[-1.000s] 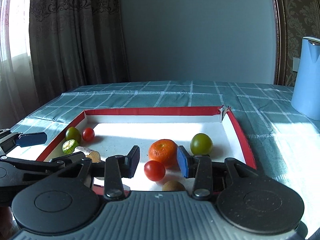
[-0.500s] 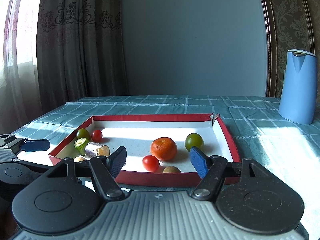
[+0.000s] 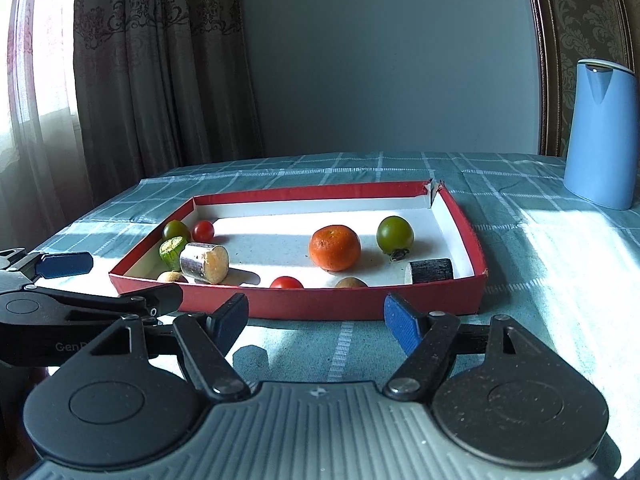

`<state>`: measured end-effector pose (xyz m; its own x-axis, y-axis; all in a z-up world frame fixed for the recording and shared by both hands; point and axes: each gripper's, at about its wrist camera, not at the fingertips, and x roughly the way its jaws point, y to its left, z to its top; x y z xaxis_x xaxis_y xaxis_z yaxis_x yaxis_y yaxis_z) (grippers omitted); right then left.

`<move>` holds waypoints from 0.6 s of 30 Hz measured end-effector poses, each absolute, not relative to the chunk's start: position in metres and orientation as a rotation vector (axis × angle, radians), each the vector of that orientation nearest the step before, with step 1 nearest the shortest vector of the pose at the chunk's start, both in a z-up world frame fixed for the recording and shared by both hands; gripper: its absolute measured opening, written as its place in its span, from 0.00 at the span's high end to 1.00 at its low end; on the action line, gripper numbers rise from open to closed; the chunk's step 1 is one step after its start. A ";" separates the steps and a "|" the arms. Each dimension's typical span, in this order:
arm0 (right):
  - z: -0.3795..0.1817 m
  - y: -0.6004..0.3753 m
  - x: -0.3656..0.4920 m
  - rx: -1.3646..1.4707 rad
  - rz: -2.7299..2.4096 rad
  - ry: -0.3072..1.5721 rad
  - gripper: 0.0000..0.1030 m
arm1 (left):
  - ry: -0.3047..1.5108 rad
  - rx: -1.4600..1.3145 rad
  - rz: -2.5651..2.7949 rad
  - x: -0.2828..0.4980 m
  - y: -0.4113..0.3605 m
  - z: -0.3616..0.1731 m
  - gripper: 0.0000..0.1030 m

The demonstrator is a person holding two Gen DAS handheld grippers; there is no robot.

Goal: Organize fruits

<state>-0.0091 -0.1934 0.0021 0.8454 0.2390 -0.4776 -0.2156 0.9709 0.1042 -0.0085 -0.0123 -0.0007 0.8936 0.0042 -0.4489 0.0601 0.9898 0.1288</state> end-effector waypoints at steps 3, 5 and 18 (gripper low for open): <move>0.002 -0.195 -0.008 0.061 0.238 0.517 0.27 | 0.464 0.138 -0.028 -0.008 -0.012 -0.001 0.00; 0.001 -0.195 -0.008 0.061 0.237 0.519 0.27 | 0.463 0.136 -0.027 -0.008 -0.011 -0.001 0.00; 0.002 -0.197 -0.008 0.073 0.228 0.522 0.27 | 0.473 0.143 -0.015 -0.006 -0.011 -0.002 0.00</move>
<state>-0.0078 -0.1965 0.0015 0.8425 0.2338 -0.4854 -0.1969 0.9722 0.1266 -0.0063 -0.0112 -0.0019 0.8901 0.0189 -0.4553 0.0475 0.9899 0.1339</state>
